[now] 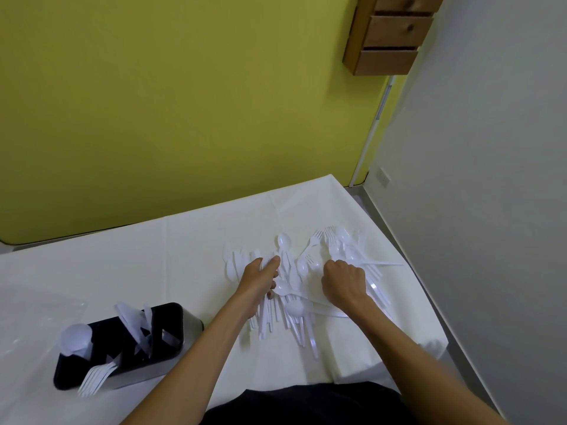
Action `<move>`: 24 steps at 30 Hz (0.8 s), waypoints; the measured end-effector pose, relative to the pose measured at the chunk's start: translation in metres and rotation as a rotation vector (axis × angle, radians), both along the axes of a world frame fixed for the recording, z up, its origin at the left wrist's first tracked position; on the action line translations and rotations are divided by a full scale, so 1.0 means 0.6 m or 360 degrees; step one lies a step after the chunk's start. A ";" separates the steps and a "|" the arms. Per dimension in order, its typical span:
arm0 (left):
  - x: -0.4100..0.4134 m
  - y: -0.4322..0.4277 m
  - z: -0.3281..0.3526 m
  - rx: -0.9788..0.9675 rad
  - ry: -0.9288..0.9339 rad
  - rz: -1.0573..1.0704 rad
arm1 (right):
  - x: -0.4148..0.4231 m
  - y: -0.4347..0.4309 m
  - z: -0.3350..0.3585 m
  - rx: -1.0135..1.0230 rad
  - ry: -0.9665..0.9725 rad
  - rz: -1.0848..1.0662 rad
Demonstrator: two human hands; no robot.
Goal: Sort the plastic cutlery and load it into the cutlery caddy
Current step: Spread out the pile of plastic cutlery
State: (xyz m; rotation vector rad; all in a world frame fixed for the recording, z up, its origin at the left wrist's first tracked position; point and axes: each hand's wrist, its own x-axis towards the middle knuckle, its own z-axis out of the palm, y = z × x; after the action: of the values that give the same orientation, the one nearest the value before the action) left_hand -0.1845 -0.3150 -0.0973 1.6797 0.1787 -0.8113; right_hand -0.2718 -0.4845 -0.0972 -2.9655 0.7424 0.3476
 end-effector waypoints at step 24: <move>-0.003 -0.021 0.030 -0.0045 -0.0120 -0.0098 | 0.008 0.046 0.072 0.1238 -0.0327 0.0162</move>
State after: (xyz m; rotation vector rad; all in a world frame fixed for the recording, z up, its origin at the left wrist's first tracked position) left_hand -0.1860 -0.3275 -0.0795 1.6930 0.0633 -0.7910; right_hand -0.2672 -0.4568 -0.0540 -2.2537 0.3222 0.2527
